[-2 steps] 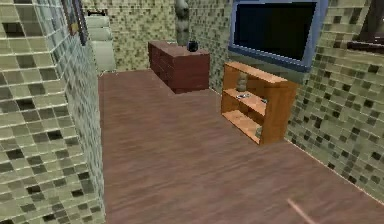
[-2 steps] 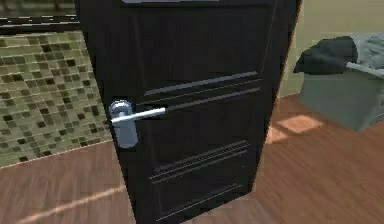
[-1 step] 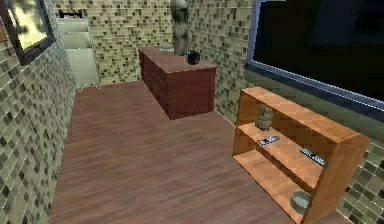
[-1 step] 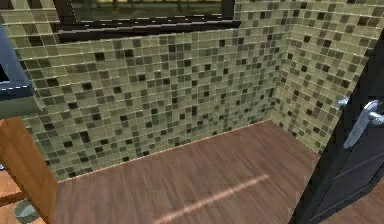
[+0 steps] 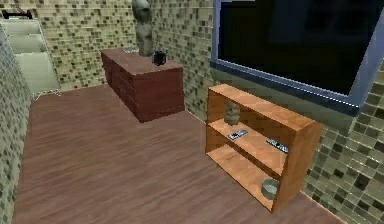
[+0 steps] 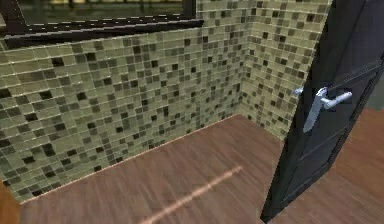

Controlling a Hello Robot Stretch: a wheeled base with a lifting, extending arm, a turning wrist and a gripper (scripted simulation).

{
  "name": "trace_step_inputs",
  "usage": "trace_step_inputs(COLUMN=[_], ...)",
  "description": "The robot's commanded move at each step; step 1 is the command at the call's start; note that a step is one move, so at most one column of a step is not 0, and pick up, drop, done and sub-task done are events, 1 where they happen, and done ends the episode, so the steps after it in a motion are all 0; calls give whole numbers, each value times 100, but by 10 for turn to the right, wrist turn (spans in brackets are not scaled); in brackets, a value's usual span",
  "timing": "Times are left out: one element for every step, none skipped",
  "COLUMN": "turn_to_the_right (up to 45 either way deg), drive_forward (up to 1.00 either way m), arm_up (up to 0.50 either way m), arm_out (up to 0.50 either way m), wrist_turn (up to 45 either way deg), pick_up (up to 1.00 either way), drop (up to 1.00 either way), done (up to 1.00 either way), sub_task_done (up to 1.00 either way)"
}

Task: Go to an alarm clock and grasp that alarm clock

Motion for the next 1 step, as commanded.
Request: trace_step_inputs(turn_to_the_right=[0], drive_forward=[5], arm_up=[0], arm_out=[0], wrist_turn=[0], pick_up=[0], drop=[0], done=[0], sub_task_done=[0])
